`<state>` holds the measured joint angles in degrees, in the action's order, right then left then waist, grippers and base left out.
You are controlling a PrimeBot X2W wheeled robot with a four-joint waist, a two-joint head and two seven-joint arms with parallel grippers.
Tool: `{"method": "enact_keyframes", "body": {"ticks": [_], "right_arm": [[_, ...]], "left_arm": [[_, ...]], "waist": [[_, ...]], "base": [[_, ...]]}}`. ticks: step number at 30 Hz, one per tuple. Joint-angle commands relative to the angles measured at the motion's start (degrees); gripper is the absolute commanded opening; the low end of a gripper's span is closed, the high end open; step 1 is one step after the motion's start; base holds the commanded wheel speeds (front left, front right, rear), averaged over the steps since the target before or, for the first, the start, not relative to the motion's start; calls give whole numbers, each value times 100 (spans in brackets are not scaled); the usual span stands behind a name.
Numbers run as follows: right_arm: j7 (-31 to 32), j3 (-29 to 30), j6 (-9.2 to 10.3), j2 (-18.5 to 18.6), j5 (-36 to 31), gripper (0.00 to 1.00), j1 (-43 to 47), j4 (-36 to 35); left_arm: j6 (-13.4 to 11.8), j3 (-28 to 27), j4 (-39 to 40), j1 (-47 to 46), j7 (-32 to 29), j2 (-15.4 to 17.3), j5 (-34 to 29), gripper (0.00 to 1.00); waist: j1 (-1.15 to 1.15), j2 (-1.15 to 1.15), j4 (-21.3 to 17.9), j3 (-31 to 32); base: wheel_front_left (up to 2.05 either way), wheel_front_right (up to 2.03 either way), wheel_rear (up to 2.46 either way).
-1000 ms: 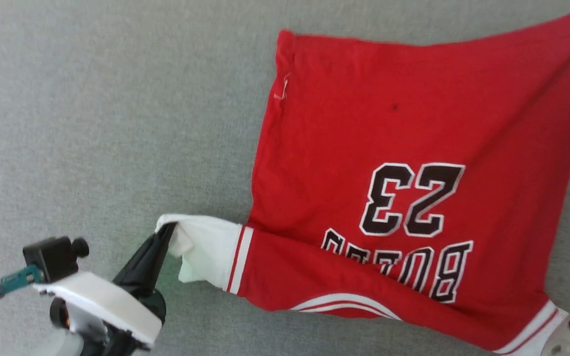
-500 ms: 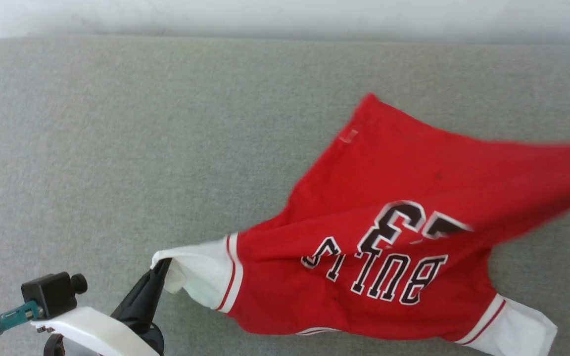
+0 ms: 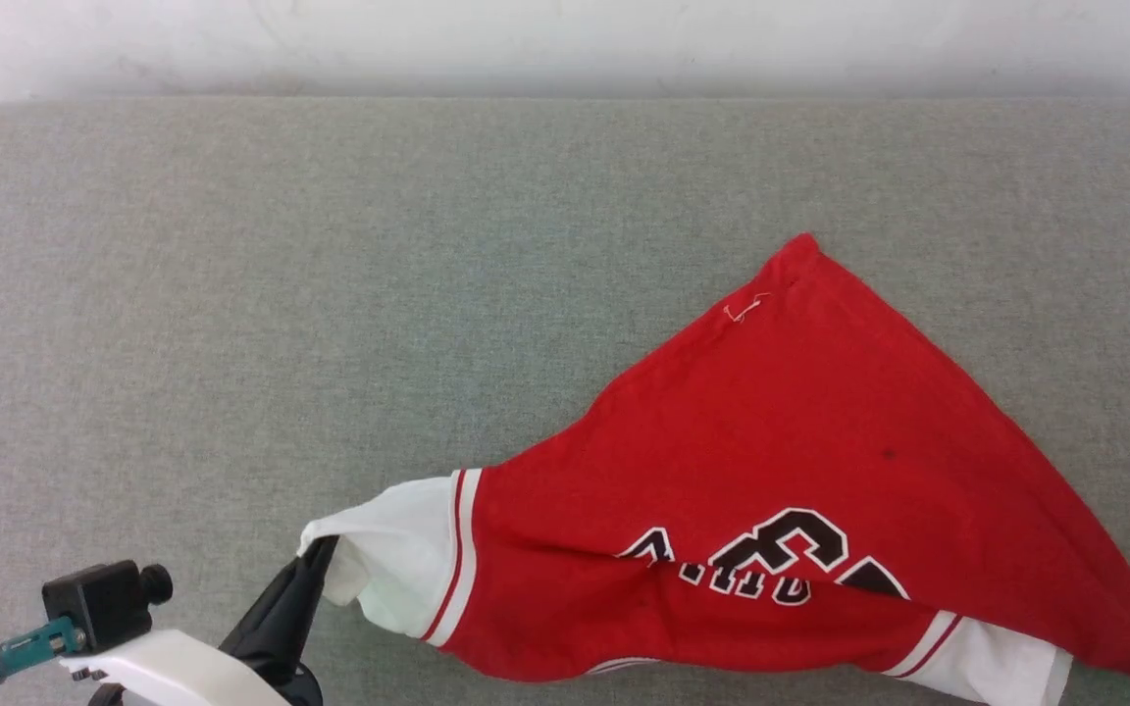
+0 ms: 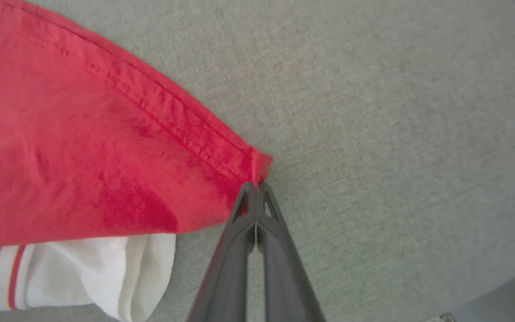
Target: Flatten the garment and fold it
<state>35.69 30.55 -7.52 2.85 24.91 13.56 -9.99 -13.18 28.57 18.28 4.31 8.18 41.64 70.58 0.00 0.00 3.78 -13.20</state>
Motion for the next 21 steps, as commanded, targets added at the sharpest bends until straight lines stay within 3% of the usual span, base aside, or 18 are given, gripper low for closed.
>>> {"method": "enact_keyframes", "body": {"ticks": [1,6,7,8,11,15,18,21], "right_arm": [[-387,-254,3,3,-82,0,-69,418],[-1191,-792,3,3,-394,0,-397,1370],[-1283,-862,3,3,-506,63,-467,1429],[-1315,-882,3,3,-553,100,-537,1451],[-1171,-904,3,3,-884,100,-691,1048],[-491,-910,3,3,-1130,100,-1045,-273],[133,-1075,3,3,-1383,100,-1598,-1198],[641,-1439,3,27,-1613,100,-2392,-1574]], "left_arm": [[-32,25,21,32,5,-4,-11,0],[-85,117,0,9,-75,-34,-42,0],[-92,135,0,-1,-89,-45,-48,0],[-98,154,0,-10,-102,-57,-54,0],[-111,207,9,-34,-132,-93,-72,0],[-92,254,25,-75,-136,-131,-111,0],[-48,287,31,-154,-141,-164,-149,0],[17,311,18,-255,-143,-205,-180,0]], "waist": [[0,0,-48,65],[0,0,-123,168],[0,0,-127,188],[0,0,-127,212],[0,0,-93,257],[0,0,0,217],[0,0,109,133],[0,0,212,6]], "base": [[0,0,0],[0,0,0],[0,0,0],[0,0,0],[0,0,0],[0,0,0],[0,0,0],[0,0,0]]}}
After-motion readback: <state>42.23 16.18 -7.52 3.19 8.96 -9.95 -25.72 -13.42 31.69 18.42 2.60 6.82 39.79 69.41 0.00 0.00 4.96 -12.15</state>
